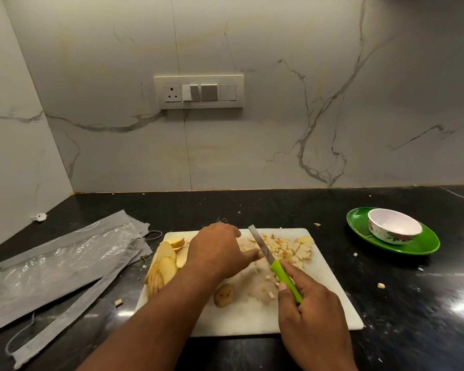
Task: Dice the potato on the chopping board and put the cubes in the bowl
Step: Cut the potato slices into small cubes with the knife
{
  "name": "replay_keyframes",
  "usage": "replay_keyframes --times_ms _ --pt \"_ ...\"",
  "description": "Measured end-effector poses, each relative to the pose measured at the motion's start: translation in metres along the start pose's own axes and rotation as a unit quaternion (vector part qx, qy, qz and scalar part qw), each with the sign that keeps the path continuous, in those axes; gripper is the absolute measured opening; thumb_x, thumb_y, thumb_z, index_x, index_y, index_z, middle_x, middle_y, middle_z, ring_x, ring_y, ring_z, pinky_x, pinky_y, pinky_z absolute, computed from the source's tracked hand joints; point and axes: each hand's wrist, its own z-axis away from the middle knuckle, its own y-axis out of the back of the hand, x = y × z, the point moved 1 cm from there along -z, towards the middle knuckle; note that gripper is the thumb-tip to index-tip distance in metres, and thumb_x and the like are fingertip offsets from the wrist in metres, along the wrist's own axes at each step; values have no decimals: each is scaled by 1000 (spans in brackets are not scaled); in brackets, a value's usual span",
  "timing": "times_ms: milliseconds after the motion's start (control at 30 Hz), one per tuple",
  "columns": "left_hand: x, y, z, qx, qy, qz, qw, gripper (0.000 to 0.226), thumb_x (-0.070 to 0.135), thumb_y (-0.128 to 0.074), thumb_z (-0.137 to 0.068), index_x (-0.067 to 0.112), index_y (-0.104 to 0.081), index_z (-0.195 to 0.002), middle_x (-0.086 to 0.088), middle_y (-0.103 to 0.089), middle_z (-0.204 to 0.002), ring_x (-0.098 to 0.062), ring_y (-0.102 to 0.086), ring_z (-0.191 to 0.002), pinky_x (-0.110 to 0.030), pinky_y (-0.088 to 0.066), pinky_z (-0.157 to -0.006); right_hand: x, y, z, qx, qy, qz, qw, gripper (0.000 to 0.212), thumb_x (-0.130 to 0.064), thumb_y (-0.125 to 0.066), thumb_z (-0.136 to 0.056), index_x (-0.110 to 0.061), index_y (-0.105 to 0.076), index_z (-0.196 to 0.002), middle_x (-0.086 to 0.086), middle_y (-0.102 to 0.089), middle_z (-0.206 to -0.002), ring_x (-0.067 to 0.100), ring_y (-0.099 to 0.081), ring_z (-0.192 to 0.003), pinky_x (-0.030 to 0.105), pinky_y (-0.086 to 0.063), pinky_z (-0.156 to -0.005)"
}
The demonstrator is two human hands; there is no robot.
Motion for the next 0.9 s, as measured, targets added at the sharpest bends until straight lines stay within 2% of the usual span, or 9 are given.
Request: replay_keyframes --times_ms 100,200,367,533,633,700,767,833,900 --pt "9 -4 -3 2 10 -26 1000 68 82 -57 -83 30 -71 -126 7 -71 -116 -11 -63 -97 -26 -51 -70 5 0 -2 8 5 -32 999 43 -30 -57 -95 -43 -58 -137 -23 -63 -130 1 -57 -114 19 -43 -96" --pt "11 -7 -5 -2 11 -28 1000 51 70 -61 -88 28 -74 -115 8 -70 -97 -10 -62 -82 -27 -57 -69 7 1 -2 19 5 -56 998 42 -30 -58 -95 -42 -60 -135 -24 -62 -130 -2 -54 -113 16 -41 -96" --pt "10 -5 -7 -17 -44 20 999 27 43 -67 -91 30 -76 -113 11 -71 -99 -11 -63 -83 -29 -60 -80 9 2 -4 16 4 -70 997 41 -30 -58 -96 -41 -60 -135 -23 -60 -133 -5 -51 -111 15 -39 -96" --pt "-11 8 -6 -129 -109 94 981 22 32 -71 -91 33 -76 -113 12 -66 -122 -10 -59 -108 -29 -53 -96 9 2 -4 14 9 -78 997 39 -30 -58 -97 -39 -61 -135 -23 -61 -132 -8 -47 -103 10 -35 -91" --pt "-26 11 -5 -150 -137 129 971 28 33 -78 -87 40 -75 -114 18 -64 -129 -7 -57 -120 -35 -49 -108 9 3 -4 4 7 -75 997 39 -30 -57 -97 -38 -60 -135 -23 -60 -132 -9 -46 -101 6 -32 -87" --pt "-32 13 -4 -135 -141 142 970 48 42 -83 -83 45 -67 -128 19 -58 -140 -6 -51 -128 -37 -44 -112 8 4 -3 -8 7 -65 998 40 -31 -57 -98 -39 -59 -137 -22 -59 -134 -8 -45 -101 8 -33 -88" --pt "-36 18 -2 -120 -132 133 975 66 49 -85 -80 46 -58 -140 17 -55 -146 -7 -52 -127 -38 -48 -110 6 5 -2 -14 13 -47 999 41 -31 -56 -97 -40 -58 -137 -22 -58 -136 -5 -49 -106 14 -38 -95" --pt "-38 22 -1 -126 -111 107 980 76 51 -87 -76 43 -54 -144 14 -57 -144 -10 -55 -124 -36 -51 -105 3 6 0 -25 16 -22 999 42 -32 -55 -98 -42 -56 -139 -24 -55 -139 0 -52 -120 18 -37 -102" --pt "-39 23 0 -141 -84 79 983 82 52 -88 -74 40 -52 -147 11 -59 -142 -13 -58 -123 -36 -52 -104 -1 7 1 -36 22 12 999 44 -35 -53 -98 -46 -52 -141 -26 -54 -139 4 -53 -124 20 -38 -104"
